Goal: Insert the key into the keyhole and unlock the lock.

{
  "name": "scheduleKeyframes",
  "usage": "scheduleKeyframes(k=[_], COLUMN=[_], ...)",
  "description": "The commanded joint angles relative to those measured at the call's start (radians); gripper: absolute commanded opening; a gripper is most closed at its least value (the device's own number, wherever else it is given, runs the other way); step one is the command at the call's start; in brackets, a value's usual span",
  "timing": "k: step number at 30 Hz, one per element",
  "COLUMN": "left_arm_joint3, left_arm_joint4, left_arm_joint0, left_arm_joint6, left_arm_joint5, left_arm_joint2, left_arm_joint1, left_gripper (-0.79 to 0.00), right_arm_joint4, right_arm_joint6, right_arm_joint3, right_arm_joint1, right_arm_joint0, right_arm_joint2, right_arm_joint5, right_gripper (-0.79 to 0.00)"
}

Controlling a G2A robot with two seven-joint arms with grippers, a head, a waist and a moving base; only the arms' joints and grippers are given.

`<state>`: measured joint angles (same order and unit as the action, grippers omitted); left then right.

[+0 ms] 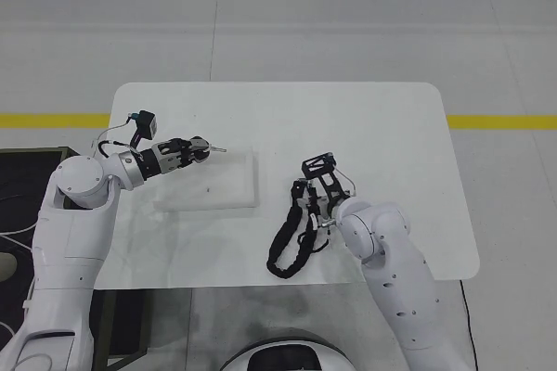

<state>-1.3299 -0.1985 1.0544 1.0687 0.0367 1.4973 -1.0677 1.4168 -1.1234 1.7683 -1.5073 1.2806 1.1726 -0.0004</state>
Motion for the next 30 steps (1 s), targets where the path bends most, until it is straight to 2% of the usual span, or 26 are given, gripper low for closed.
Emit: scheduleKeyframes(k=[1,5,16,17,18,19,25,30], left_arm_joint3=[0.0,0.0,0.0,0.0,0.0,0.0,0.0,0.0], left_arm_joint4=[0.0,0.0,0.0,0.0,0.0,0.0,0.0,0.0], left_arm_joint0=[0.0,0.0,0.0,0.0,0.0,0.0,0.0,0.0], left_arm_joint6=[0.0,0.0,0.0,0.0,0.0,0.0,0.0,0.0], left_arm_joint5=[0.0,0.0,0.0,0.0,0.0,0.0,0.0,0.0], left_arm_joint2=[0.0,0.0,0.0,0.0,0.0,0.0,0.0,0.0], left_arm_joint1=[0.0,0.0,0.0,0.0,0.0,0.0,0.0,0.0], left_gripper=[-0.785,-0.785,-0.785,-0.785,-0.785,-0.785,-0.785,-0.785], right_arm_joint4=[0.007,0.034,0.043,0.043,0.041,0.04,0.035,-0.041], right_arm_joint6=[0.003,0.014,0.002,0.002,0.0,0.0,0.0,0.006], right_arm_joint3=[-0.011,-0.035,-0.086,-0.092,-0.096,-0.1,-0.106,0.013], right_arm_joint1=[-0.002,-0.009,-0.03,-0.032,-0.035,-0.037,-0.045,-0.043], right_arm_joint0=[-0.004,-0.013,-0.037,-0.04,-0.043,-0.046,-0.05,-0.013], right_arm_joint2=[-0.004,-0.018,-0.035,-0.037,-0.039,-0.041,-0.016,0.064], right_arm_joint5=[-0.002,0.001,0.021,0.023,0.023,0.024,0.029,0.022], right_gripper=[-0.446,-0.486,-0.489,-0.566,-0.73,-0.785,-0.785,-0.785])
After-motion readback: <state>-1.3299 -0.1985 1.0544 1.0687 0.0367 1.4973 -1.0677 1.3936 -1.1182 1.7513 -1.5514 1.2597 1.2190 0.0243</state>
